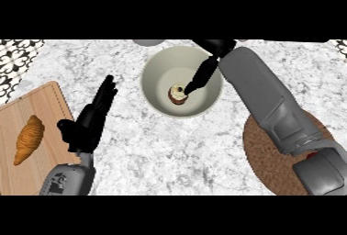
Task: Pick the cupcake from the placemat and place it in the bowl
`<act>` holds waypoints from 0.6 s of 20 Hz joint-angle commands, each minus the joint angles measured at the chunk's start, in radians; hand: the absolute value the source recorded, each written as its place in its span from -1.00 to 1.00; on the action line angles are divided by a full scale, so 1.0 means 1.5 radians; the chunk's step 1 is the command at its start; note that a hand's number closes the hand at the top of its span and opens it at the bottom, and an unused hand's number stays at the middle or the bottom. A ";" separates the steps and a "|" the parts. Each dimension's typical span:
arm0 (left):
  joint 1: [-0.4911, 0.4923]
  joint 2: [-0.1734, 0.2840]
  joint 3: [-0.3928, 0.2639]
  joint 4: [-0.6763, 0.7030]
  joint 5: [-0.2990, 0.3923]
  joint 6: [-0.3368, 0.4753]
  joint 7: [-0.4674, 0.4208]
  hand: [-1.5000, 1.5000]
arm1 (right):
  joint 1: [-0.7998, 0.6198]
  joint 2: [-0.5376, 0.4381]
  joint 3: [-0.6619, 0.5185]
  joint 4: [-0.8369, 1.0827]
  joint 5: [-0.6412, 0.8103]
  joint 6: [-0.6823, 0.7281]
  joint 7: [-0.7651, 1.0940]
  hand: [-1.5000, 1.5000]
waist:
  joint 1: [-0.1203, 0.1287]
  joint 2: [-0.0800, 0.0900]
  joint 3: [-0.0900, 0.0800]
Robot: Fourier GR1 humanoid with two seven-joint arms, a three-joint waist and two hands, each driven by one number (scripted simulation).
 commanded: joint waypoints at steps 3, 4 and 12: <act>-0.006 -0.007 0.001 0.000 0.007 -0.001 0.010 0.00 | -0.024 -0.035 -0.041 0.050 -0.043 0.147 -0.001 -1.00 | 0.000 0.001 0.000; -0.027 -0.002 -0.007 -0.014 -0.003 0.000 0.048 0.00 | -0.039 -0.054 -0.048 0.059 -0.050 0.169 0.014 -1.00 | 0.005 0.003 0.001; -0.008 -0.018 -0.022 -0.005 -0.010 0.003 0.002 0.00 | 0.016 -0.122 -0.052 0.046 -0.073 0.282 -0.010 -1.00 | 0.018 0.015 0.002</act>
